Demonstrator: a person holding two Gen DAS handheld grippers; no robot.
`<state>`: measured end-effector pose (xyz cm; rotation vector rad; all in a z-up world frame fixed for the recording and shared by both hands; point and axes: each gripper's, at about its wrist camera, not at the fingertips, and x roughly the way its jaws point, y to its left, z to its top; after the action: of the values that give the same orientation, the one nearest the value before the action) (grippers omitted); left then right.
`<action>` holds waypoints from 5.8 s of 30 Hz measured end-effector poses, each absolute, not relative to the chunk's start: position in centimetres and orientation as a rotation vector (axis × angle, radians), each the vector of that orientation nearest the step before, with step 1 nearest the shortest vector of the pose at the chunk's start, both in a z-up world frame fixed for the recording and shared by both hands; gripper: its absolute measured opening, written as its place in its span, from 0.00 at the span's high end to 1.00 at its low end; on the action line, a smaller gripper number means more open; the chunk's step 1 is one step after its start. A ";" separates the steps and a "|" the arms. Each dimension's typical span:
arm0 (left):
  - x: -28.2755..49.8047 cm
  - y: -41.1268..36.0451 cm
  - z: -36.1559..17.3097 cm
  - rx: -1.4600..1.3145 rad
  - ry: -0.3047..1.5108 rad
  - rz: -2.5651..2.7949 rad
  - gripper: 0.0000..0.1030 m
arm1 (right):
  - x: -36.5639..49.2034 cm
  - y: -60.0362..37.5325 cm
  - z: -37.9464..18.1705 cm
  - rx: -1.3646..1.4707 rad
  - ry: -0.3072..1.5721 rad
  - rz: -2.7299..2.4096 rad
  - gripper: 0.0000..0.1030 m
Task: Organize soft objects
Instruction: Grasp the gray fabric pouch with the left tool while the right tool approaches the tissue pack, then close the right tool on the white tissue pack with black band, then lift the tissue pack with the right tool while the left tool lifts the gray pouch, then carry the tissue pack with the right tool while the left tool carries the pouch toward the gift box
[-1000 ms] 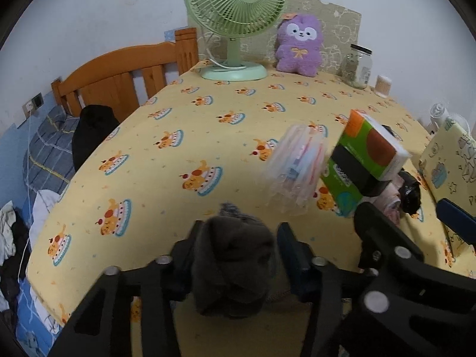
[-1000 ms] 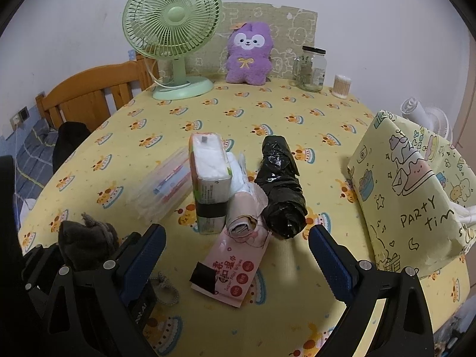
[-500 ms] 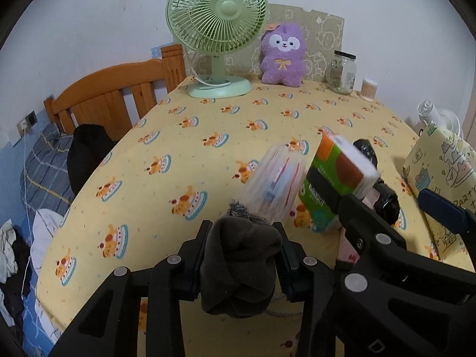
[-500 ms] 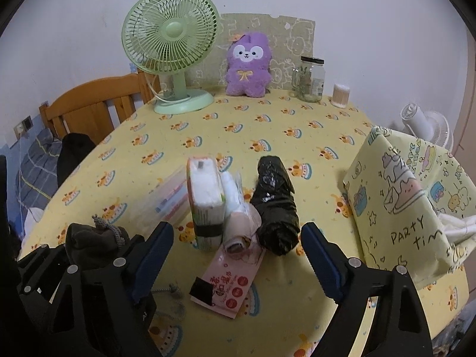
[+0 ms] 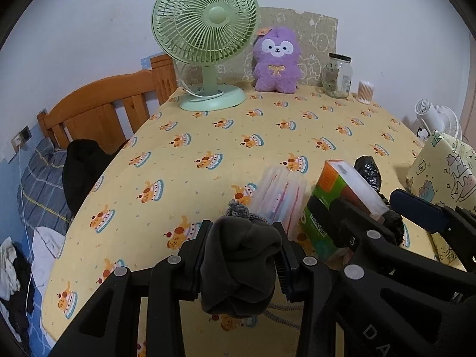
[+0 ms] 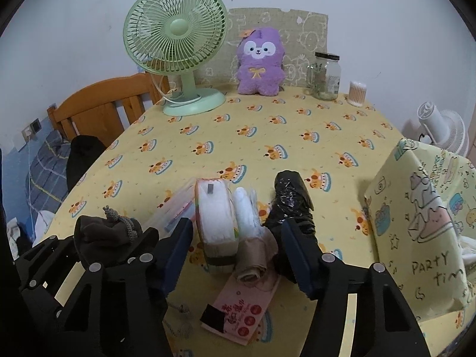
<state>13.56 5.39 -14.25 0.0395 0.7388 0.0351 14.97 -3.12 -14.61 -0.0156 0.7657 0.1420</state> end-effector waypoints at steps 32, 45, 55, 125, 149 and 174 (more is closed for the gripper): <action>12.7 4.7 -12.0 0.020 0.718 0.012 0.62 | 14.6 -3.5 -12.4 0.000 0.760 0.212 0.77; 10.8 3.5 -8.8 0.010 0.661 0.011 0.62 | 12.5 -4.7 -8.8 -0.008 0.682 0.208 0.77; 10.2 2.5 -6.6 0.014 0.633 0.005 0.62 | 11.5 -5.8 -6.4 -0.010 0.646 0.200 0.77; 13.0 -13.2 -2.7 0.105 0.561 -0.193 0.61 | 11.8 -21.1 -2.0 0.052 0.538 -0.030 0.77; 15.1 -19.6 -5.0 0.143 0.619 -0.314 0.61 | 12.8 -27.4 -4.0 0.076 0.570 -0.152 0.77; 17.2 -22.8 -9.0 0.169 0.803 -0.401 0.48 | 14.7 -30.9 -7.9 0.155 0.656 -0.176 0.77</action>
<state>17.23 -22.79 -8.99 0.1686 0.8028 -0.4006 14.66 -30.87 -7.90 0.1548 0.6558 -0.1763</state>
